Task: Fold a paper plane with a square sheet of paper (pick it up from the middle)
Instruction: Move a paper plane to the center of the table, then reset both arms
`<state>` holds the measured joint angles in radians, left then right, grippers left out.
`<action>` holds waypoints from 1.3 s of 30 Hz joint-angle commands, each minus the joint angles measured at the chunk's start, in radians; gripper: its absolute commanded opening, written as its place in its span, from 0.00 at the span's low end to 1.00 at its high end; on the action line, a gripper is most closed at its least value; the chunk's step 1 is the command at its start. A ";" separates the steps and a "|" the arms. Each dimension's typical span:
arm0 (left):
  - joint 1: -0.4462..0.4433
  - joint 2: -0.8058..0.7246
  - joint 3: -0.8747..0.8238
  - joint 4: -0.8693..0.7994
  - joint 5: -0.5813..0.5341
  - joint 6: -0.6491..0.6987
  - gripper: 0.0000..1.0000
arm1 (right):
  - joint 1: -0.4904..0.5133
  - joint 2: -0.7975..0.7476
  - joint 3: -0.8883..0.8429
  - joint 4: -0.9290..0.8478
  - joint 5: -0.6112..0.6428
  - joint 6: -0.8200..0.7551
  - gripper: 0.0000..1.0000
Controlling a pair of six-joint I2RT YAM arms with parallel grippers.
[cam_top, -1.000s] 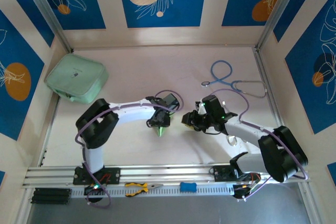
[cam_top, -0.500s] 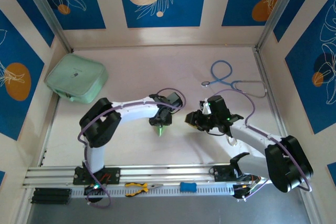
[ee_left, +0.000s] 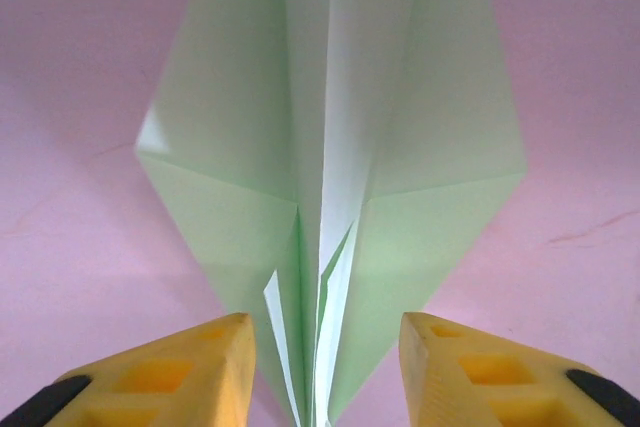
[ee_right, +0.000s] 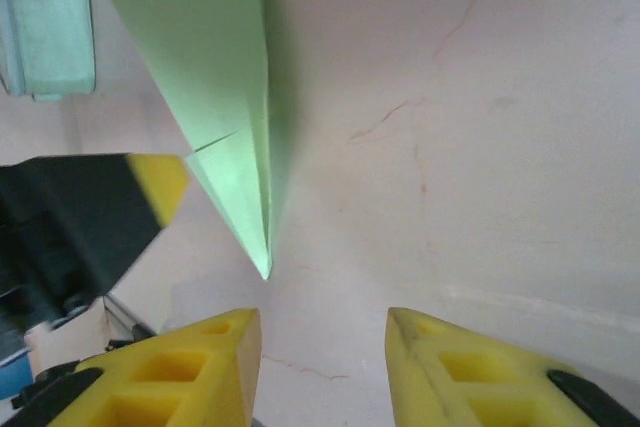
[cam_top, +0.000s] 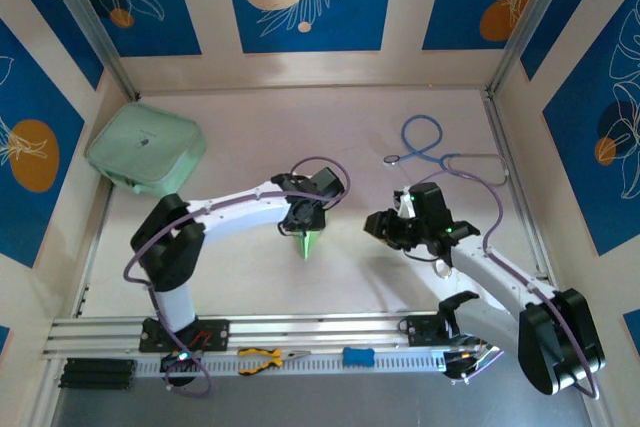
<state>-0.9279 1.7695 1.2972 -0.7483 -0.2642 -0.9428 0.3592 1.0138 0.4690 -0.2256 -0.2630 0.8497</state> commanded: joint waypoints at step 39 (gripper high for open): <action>0.684 -0.380 -0.832 1.357 -0.241 0.979 1.00 | -0.376 0.524 -0.146 1.247 0.203 -0.774 0.84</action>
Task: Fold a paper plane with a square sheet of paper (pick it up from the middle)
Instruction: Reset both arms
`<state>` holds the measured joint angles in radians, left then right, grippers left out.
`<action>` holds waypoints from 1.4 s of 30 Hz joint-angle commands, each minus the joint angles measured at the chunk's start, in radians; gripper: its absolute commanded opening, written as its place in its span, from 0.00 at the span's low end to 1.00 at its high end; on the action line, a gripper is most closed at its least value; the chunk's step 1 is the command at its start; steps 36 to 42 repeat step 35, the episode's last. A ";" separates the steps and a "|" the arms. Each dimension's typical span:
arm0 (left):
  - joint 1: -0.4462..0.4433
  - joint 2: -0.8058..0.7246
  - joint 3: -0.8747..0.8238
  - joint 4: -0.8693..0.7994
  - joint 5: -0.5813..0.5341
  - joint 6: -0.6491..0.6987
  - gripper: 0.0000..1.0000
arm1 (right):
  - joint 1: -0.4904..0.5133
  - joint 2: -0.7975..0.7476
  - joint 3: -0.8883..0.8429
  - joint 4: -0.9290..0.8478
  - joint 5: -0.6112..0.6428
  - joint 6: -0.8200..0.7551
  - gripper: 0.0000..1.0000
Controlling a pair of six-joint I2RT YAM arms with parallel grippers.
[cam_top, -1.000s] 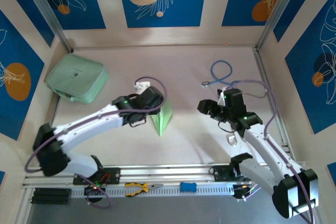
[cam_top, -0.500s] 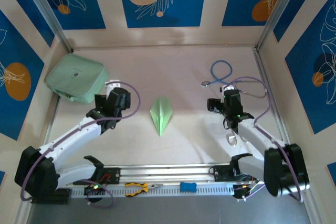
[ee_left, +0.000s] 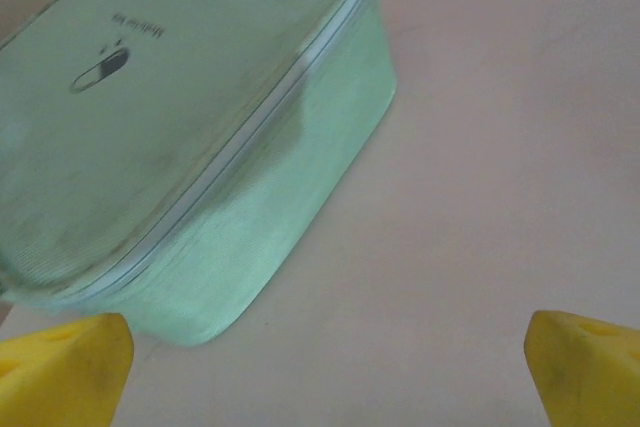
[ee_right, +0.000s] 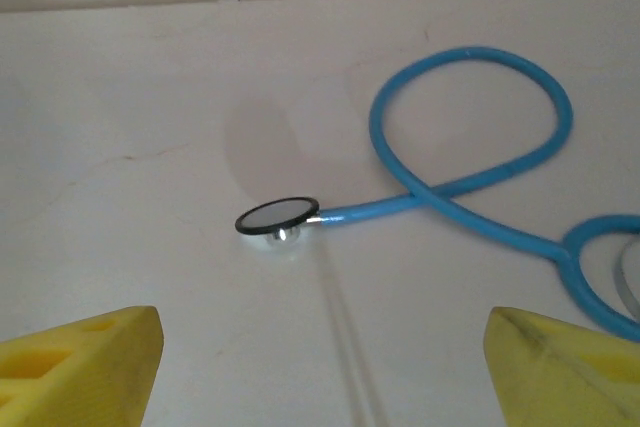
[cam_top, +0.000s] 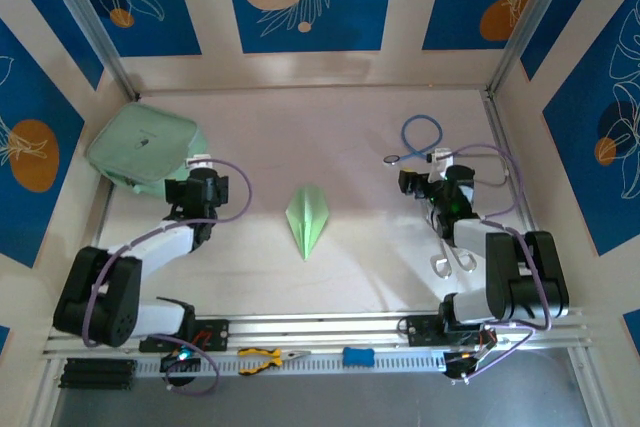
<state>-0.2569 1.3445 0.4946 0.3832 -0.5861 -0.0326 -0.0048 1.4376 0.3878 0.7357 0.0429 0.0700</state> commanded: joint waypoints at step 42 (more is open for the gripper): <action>0.180 0.219 -0.130 0.577 0.448 0.063 1.00 | 0.021 0.084 0.020 0.087 0.104 0.033 0.99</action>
